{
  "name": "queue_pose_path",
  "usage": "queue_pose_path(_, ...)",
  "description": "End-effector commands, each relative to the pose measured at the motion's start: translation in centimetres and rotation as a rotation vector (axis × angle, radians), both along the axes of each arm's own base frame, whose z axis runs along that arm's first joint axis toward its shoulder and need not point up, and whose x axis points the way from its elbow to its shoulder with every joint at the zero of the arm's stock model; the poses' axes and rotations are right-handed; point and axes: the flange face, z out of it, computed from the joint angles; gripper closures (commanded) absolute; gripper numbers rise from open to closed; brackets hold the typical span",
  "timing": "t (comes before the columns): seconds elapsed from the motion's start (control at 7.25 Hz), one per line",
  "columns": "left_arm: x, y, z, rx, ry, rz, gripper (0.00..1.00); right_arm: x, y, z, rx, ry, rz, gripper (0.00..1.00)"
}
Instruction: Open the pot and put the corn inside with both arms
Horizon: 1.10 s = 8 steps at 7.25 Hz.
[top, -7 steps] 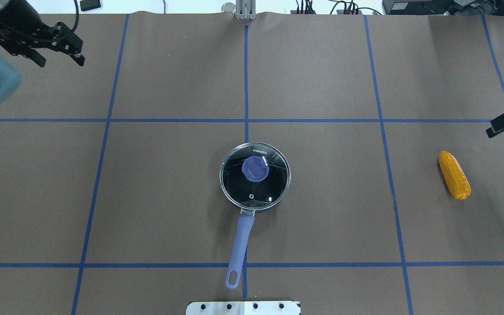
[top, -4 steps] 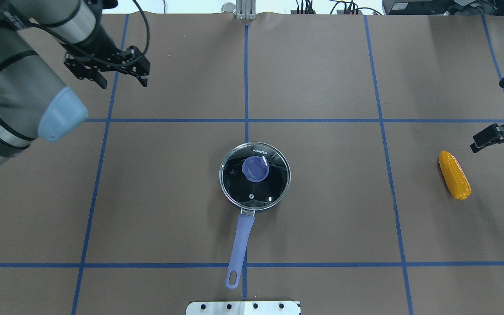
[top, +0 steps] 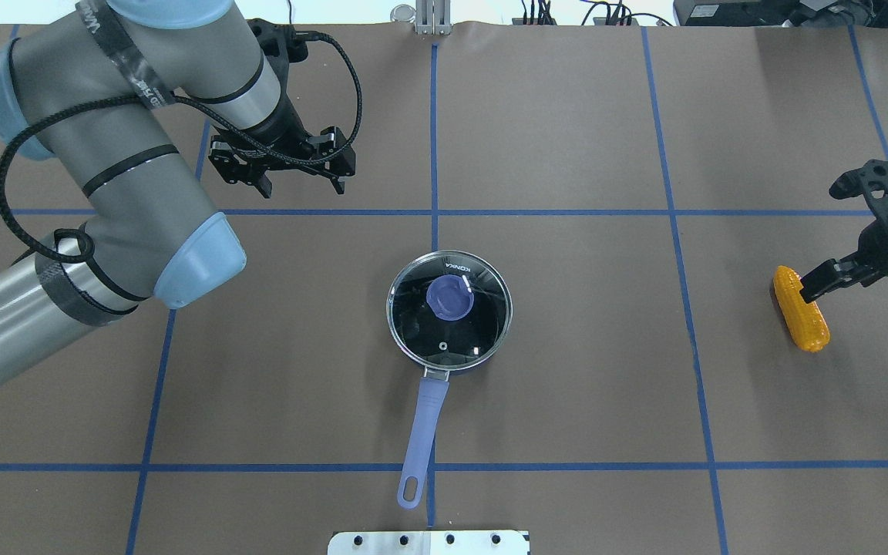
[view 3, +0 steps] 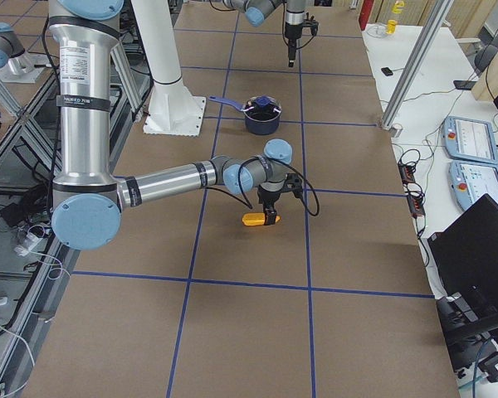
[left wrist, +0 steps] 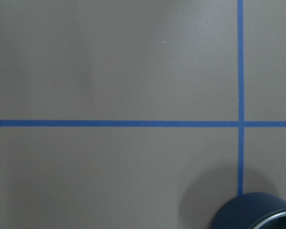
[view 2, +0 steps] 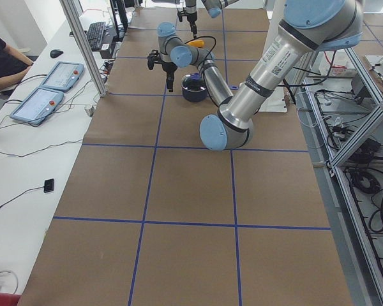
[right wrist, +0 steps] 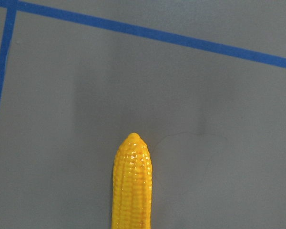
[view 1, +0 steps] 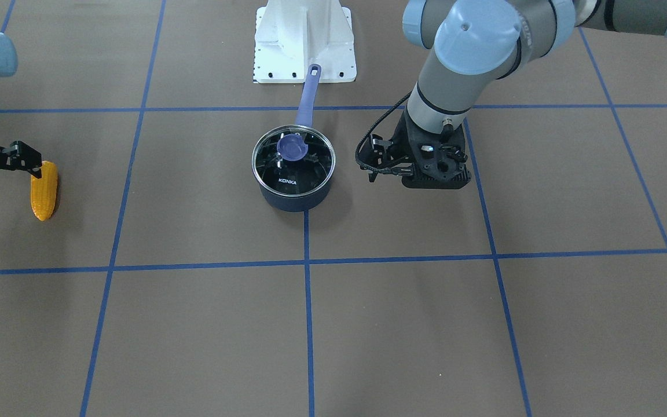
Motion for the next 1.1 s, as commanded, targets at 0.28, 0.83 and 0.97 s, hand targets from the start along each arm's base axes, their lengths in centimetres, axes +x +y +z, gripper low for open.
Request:
queue_pose_path(0.28, 1.1, 0.6, 0.2, -0.003, -0.013, 0.013, 0.01, -3.6, 1.3, 1.6, -0.009, 0.027, -0.074, 0.1)
queue_pose_path(0.83, 1.1, 0.6, 0.8, 0.001, -0.019, 0.021, 0.01, -5.1, 1.5, 2.2, -0.013, 0.036, -0.105, 0.25)
queue_pose_path(0.97, 1.1, 0.6, 1.1, 0.0, -0.022, 0.023, 0.01, -5.4, 1.4, 2.3, -0.013, 0.037, -0.111, 0.43)
